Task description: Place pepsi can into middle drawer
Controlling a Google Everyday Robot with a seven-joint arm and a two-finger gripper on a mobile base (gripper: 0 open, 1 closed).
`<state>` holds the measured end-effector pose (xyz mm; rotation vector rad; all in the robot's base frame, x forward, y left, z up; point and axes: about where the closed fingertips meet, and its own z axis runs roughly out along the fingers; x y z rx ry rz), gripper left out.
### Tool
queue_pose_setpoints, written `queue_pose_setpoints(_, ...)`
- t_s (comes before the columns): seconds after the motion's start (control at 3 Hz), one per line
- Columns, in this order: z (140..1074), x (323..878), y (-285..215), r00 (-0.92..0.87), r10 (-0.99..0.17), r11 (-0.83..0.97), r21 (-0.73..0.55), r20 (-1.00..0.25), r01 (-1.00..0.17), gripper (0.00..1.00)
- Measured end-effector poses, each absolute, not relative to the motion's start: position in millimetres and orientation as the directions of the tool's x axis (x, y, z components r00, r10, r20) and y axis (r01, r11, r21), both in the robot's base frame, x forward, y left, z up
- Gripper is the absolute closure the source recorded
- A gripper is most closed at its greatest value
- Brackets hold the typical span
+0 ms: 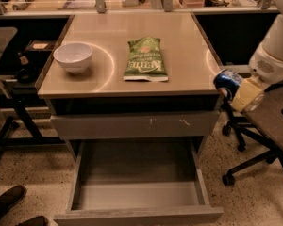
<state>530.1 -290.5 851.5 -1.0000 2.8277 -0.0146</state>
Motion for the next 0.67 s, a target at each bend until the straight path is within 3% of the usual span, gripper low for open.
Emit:
queue_pose_setpoints(0.33, 853.8, 476.9, -293.3, -0.799, -0.589, 0.806, -0.019, -0.119, -0.591, 1.00)
queue_pose_setpoints(0.67, 853.8, 477.1, -293.2, -0.799, -0.589, 0.806, -0.019, -0.119, -0.591, 1.00)
